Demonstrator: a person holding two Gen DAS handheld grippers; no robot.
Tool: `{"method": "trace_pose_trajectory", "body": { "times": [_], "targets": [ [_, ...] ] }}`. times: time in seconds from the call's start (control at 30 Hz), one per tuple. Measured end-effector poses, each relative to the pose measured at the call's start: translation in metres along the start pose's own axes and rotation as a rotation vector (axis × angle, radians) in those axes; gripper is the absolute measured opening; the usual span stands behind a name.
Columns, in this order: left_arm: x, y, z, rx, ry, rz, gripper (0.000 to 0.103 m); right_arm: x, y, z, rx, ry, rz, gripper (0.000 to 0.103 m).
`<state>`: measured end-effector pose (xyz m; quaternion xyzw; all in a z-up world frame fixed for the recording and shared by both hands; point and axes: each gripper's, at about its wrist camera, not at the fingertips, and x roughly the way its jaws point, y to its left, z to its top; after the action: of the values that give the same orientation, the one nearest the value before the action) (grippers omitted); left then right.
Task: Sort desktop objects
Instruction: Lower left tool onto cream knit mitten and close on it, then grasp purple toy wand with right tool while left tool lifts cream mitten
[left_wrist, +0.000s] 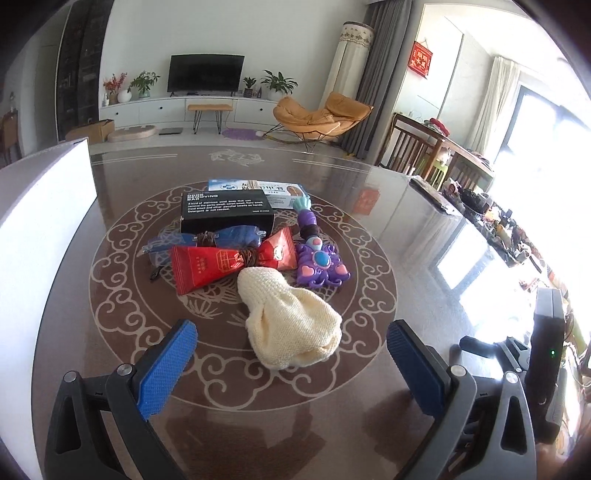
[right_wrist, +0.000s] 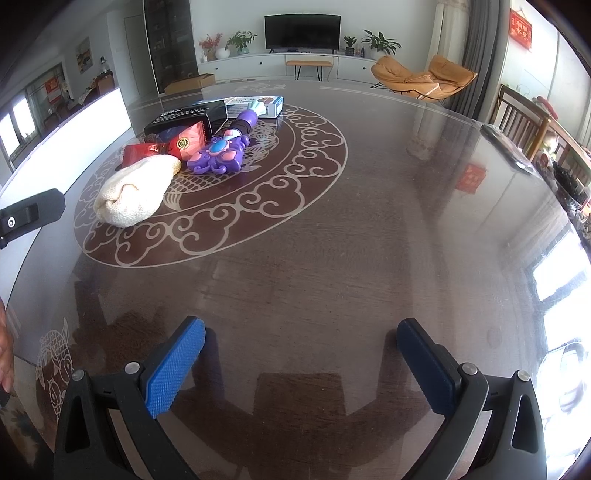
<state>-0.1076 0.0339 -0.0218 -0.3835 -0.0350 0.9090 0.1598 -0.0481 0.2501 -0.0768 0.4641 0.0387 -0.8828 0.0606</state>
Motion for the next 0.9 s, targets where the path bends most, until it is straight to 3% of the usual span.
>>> {"method": "trace_pose_trajectory", "body": {
  "times": [0.1, 0.2, 0.23, 0.27, 0.33, 0.63, 0.8, 0.9],
  "targets": [
    [0.045, -0.007, 0.015, 0.006, 0.087, 0.076, 0.103, 0.000, 0.000, 0.000, 0.000, 0.000, 0.000, 0.103],
    [0.081, 0.005, 0.013, -0.033, 0.169, 0.089, 0.102, 0.000, 0.000, 0.000, 0.000, 0.000, 0.000, 0.103],
    [0.081, 0.009, 0.012, -0.034, 0.150, 0.091, 0.092, 0.000, 0.000, 0.000, 0.000, 0.000, 0.000, 0.103],
    [0.077, 0.011, 0.012, -0.025, 0.125, 0.086, 0.075, 0.000, 0.000, 0.000, 0.000, 0.000, 0.000, 0.103],
    [0.074, 0.017, 0.011, -0.019, 0.134, 0.083, 0.056, 0.000, 0.000, 0.000, 0.000, 0.000, 0.000, 0.103],
    [0.014, 0.071, -0.039, 0.046, 0.117, 0.066, 0.059, 0.000, 0.000, 0.000, 0.001, -0.001, 0.000, 0.103],
    [0.014, 0.082, -0.040, 0.056, 0.130, 0.076, 0.077, 0.000, 0.000, 0.000, 0.001, 0.000, -0.001, 0.103],
    [0.026, 0.060, -0.042, 0.170, 0.188, 0.129, 0.100, 0.000, 0.000, -0.001, 0.003, 0.001, 0.000, 0.103]
  ]
}}
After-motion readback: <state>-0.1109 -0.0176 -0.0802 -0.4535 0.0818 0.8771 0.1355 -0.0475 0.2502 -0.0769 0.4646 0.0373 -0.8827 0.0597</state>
